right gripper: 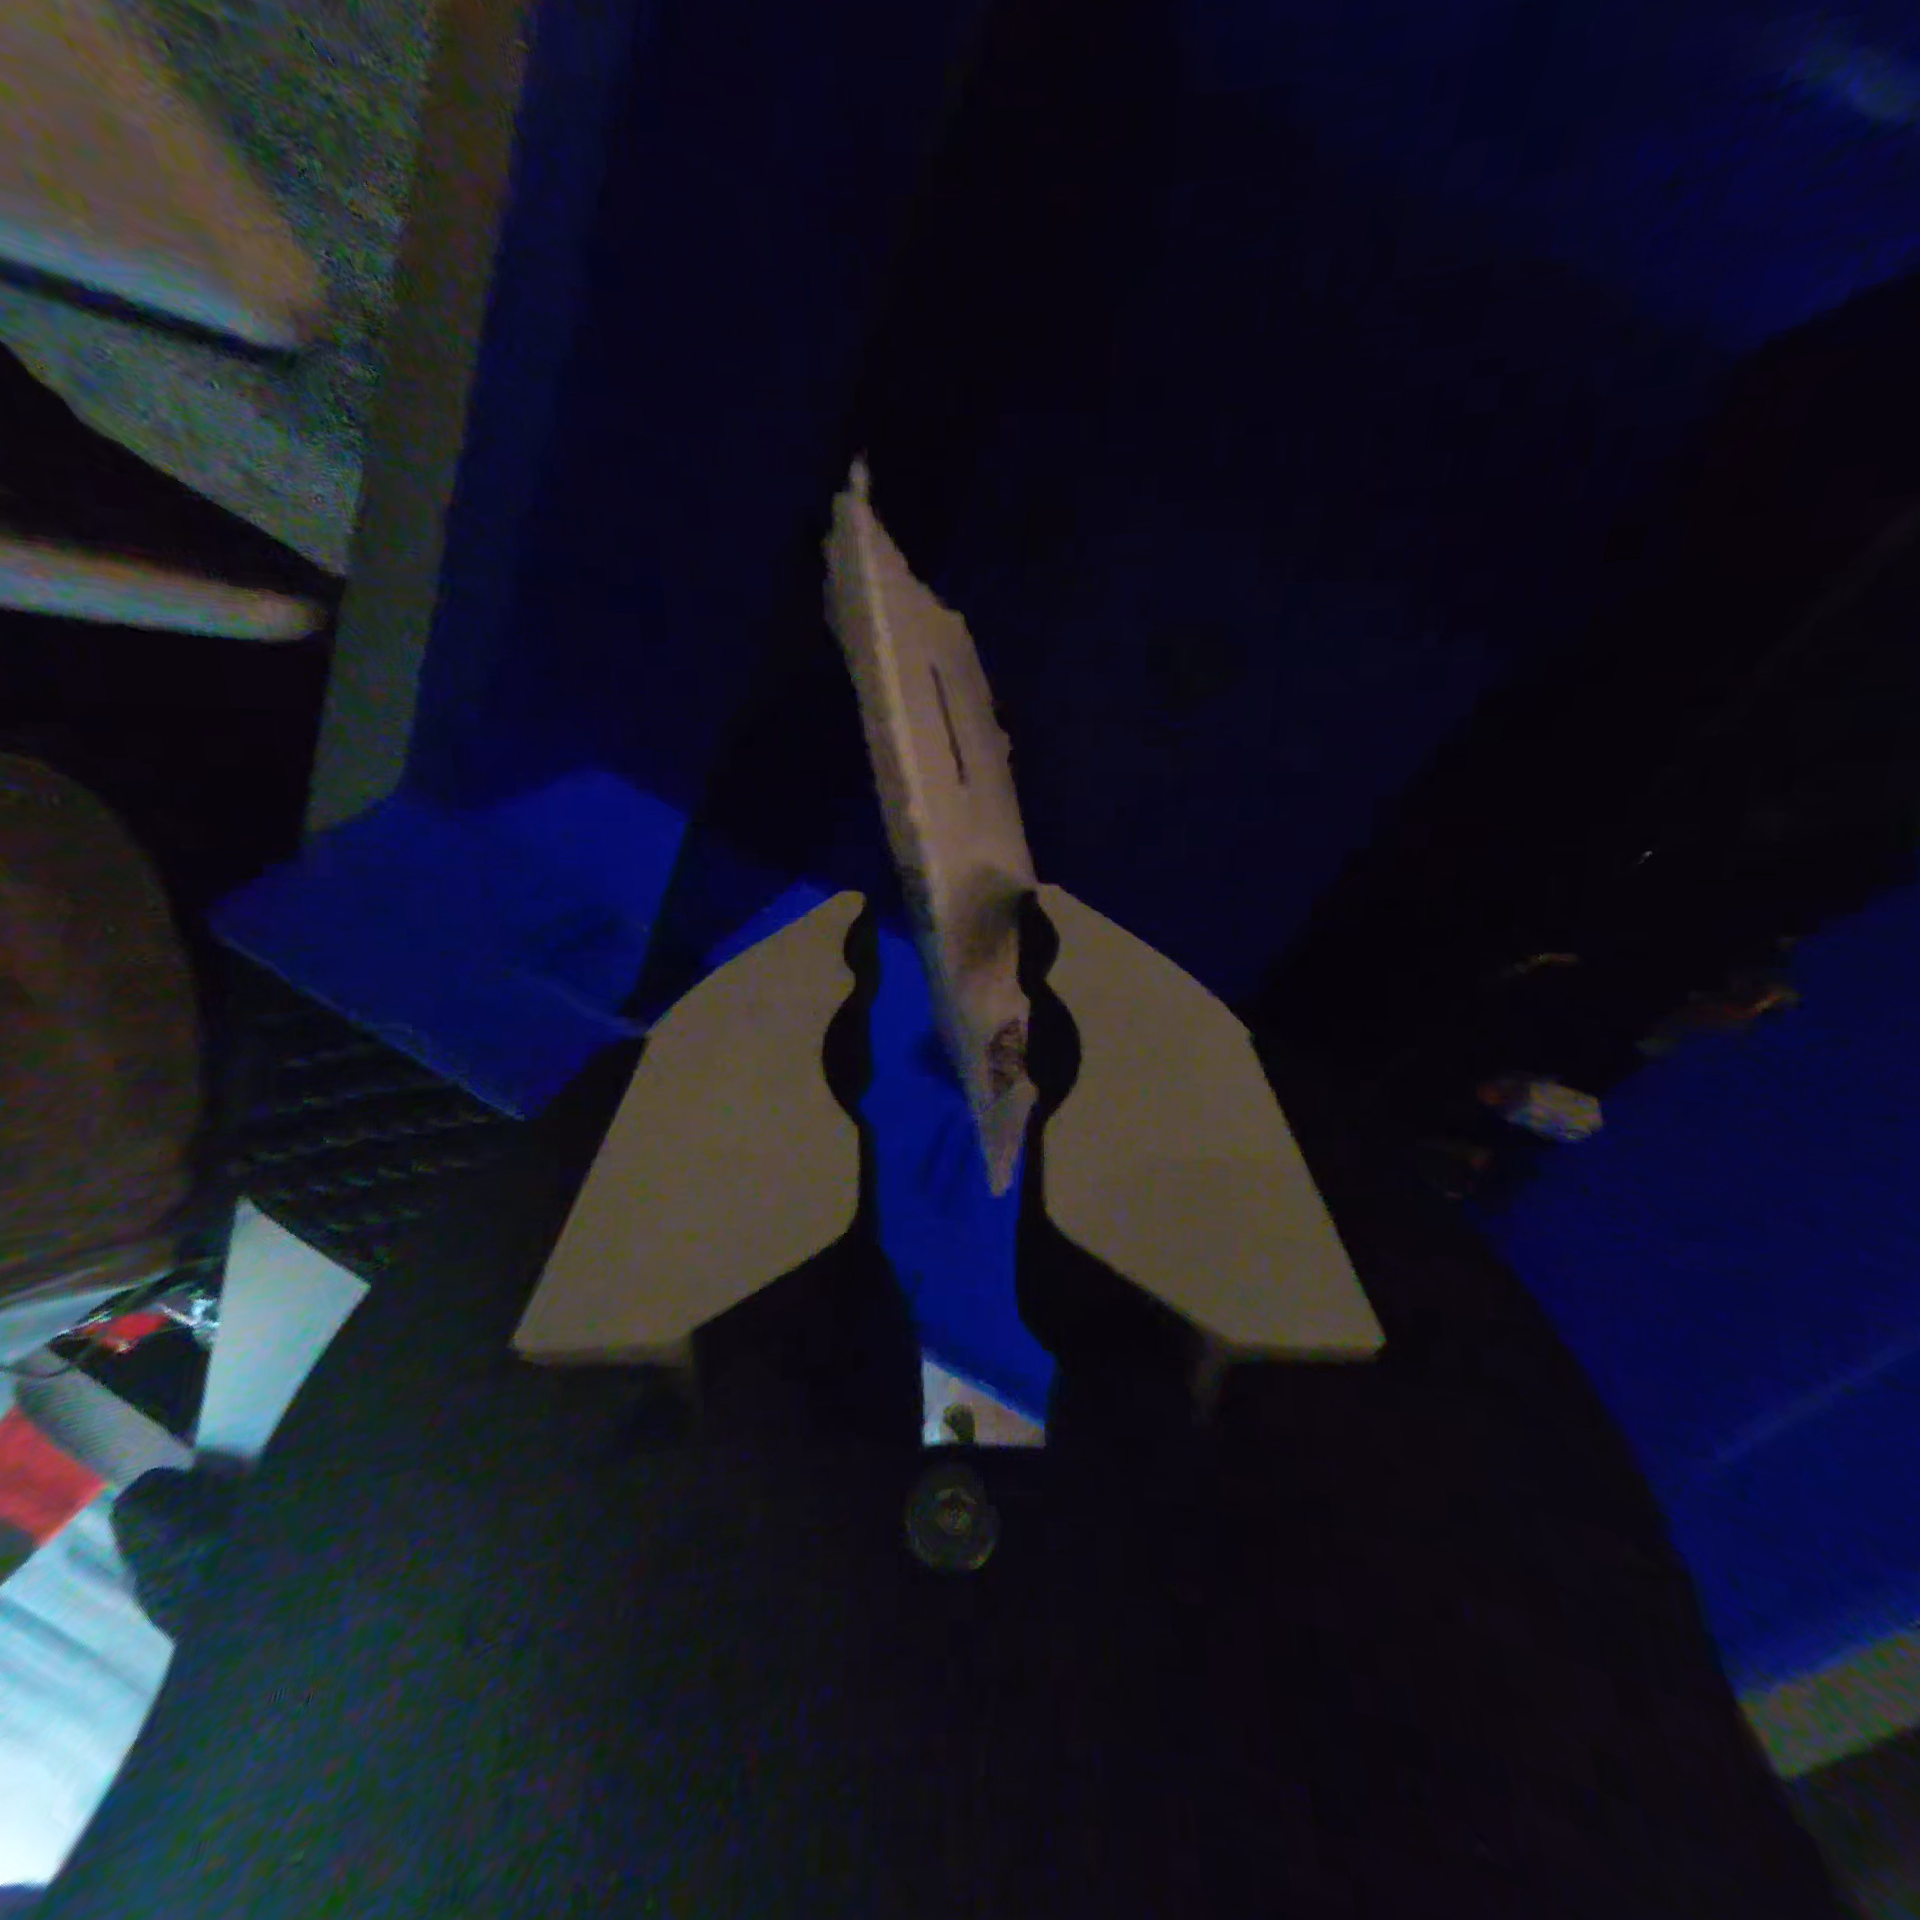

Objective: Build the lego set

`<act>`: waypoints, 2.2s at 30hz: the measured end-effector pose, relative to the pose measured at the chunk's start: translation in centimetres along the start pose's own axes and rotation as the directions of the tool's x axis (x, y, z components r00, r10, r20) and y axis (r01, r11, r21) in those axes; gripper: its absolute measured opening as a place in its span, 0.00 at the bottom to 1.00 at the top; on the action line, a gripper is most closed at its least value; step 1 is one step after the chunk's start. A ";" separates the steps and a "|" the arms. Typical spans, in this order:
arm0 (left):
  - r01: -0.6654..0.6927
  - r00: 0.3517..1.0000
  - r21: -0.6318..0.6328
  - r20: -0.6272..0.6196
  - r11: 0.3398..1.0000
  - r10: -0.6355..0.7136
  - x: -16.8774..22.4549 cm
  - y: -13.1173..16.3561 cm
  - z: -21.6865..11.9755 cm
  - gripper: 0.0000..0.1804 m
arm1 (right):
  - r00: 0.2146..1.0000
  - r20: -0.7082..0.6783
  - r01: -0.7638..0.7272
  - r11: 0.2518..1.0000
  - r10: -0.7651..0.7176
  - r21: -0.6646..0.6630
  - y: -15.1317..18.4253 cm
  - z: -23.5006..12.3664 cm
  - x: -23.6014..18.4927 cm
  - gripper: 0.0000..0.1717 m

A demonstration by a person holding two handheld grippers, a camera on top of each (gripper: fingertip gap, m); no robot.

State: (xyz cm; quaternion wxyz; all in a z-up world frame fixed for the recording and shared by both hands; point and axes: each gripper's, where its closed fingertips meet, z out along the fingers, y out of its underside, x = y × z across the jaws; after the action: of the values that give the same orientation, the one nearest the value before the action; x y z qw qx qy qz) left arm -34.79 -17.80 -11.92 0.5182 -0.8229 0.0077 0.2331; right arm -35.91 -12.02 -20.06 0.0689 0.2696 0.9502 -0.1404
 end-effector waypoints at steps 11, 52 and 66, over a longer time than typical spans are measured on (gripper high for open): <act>-0.316 0.828 -0.322 -0.553 0.892 0.093 3.1 4.5 7.2 0.00 | 1.000 -0.007 0.010 0.995 -0.010 0.099 -0.1 0.3 0.1 0.08; 0.114 0.846 -0.070 -0.516 0.991 -0.134 -1.1 0.6 6.5 0.00 | 0.990 -0.115 0.113 0.936 -0.078 0.334 2.2 -3.3 0.8 0.07; 0.047 0.862 -0.049 -0.502 0.998 -0.065 -1.5 0.1 6.5 0.05 | 0.964 -0.255 0.150 0.936 -0.068 0.319 1.1 -5.4 0.8 0.03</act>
State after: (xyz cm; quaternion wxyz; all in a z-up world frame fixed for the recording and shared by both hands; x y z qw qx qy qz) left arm -38.56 -12.60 -13.71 0.4901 -0.8641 0.1146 -0.0046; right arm -36.33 -9.04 -15.34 -0.1014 0.2390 0.9272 -0.2701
